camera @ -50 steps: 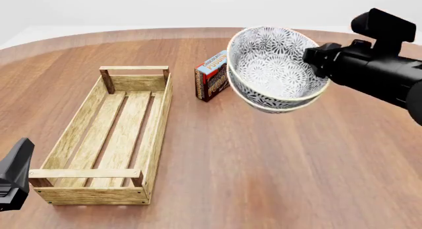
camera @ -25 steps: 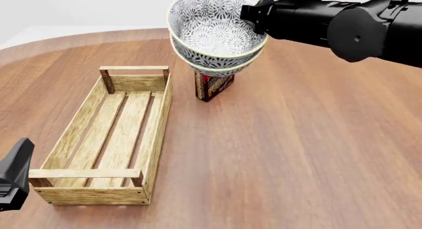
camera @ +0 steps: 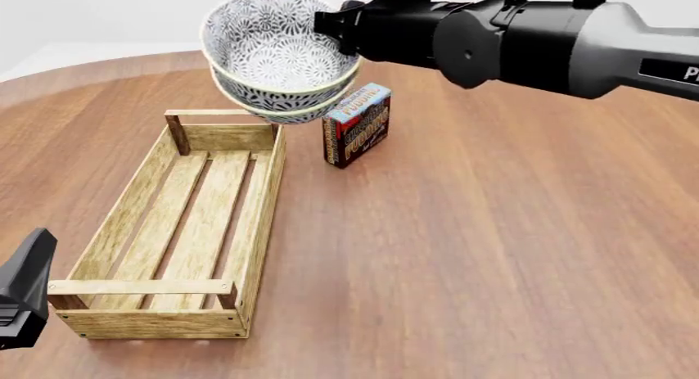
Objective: Stack the left bowl on the right bowl and place them in the tray.
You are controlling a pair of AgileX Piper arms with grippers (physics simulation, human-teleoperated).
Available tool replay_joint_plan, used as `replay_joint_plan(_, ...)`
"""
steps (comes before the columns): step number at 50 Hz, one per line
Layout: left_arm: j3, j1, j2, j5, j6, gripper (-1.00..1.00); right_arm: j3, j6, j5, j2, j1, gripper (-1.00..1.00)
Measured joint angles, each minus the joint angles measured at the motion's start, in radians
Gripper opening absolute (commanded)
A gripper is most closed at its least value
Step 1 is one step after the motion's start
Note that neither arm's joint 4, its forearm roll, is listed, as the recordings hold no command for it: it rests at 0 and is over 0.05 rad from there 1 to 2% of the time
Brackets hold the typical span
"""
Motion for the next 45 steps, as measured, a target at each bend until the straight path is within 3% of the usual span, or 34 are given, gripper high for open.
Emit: replay_joint_plan(45,0.0,0.0,0.0,0.0,0.0,1.0,-0.314,0.044,-0.014,0.316,0.159,-1.0)
